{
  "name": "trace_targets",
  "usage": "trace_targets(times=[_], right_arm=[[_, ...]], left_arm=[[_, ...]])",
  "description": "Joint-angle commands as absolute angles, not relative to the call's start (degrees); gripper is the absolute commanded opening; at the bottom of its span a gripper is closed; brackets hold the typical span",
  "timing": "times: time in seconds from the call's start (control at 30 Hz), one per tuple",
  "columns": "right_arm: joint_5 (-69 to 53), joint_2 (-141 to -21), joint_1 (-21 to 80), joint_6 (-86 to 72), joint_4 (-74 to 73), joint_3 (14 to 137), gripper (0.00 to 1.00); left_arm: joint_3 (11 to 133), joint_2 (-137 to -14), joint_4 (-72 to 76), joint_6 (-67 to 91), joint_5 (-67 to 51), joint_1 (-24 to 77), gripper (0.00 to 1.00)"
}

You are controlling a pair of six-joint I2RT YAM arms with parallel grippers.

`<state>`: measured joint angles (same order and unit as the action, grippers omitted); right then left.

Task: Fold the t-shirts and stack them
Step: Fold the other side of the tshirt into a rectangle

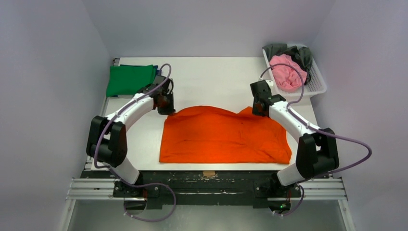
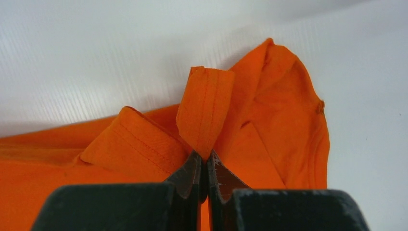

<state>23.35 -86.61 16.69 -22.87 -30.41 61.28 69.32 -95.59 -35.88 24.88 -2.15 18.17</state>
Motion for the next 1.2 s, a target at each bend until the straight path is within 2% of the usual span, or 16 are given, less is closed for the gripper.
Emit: trace_targets(times=[0.0, 0.33, 0.5, 0.53, 0.6, 0.77, 0.8, 0.83, 0.87, 0.9, 0.97, 1.0, 1.03, 1.17], right_arm=[[26.7, -82.2, 17.3, -24.5, -37.7, 59.0, 0.0], [24.9, -77.5, 17.4, -30.1, -47.5, 54.6, 0.01], [20.8, -75.1, 17.7, -35.7, -48.9, 49.8, 0.09], [20.6, -74.8, 17.8, -37.3, -49.8, 48.7, 0.15], [20.7, -74.1, 18.1, -41.3, -53.2, 47.0, 0.31], [17.4, -64.5, 20.0, -52.5, -62.1, 41.8, 0.42], [17.6, -61.7, 20.0, -52.6, -62.0, 41.5, 0.44], [18.8, -58.6, 20.0, -52.5, -61.6, 41.8, 0.45], [20.1, -56.9, 20.0, -52.3, -61.1, 42.7, 0.46], [20.8, -55.6, 20.0, -51.6, -59.9, 43.9, 0.49], [21.9, -54.7, 20.0, -45.7, -54.2, 46.8, 0.59], [23.1, -55.2, 20.0, -42.8, -50.6, 48.5, 0.76], [23.5, -56.4, 20.0, -40.5, -47.6, 50.0, 0.84], [20.6, -66.5, 19.6, -34.4, -38.4, 55.0, 0.88]], left_arm=[[65.0, -89.6, -32.1, 23.2, -0.2, 19.2, 0.0], [53.5, -80.6, -32.1, 24.6, 0.3, 20.9, 0.0], [50.2, -79.3, -30.7, 26.8, -3.4, 21.6, 0.0], [49.9, -79.5, -31.0, 27.7, -4.0, 21.8, 0.0], [49.5, -79.7, -33.7, 29.6, -3.9, 21.9, 0.14], [48.5, -74.7, -45.3, 37.2, -0.3, 22.1, 0.53], [49.0, -72.6, -47.3, 38.4, 1.5, 22.1, 0.66], [49.7, -71.1, -49.3, 39.0, 2.8, 22.1, 0.86], [51.0, -69.5, -51.3, 39.4, 3.8, 22.1, 0.94], [52.1, -68.0, -52.6, 39.9, 5.4, 22.1, 0.99], [54.4, -65.7, -52.7, 40.1, 6.9, 22.1, 1.0], [55.5, -65.0, -51.3, 39.5, 6.3, 22.1, 1.0], [56.6, -64.8, -49.1, 38.8, 5.1, 22.1, 1.0], [58.4, -68.4, -35.8, 35.2, -5.8, 22.1, 1.0]])
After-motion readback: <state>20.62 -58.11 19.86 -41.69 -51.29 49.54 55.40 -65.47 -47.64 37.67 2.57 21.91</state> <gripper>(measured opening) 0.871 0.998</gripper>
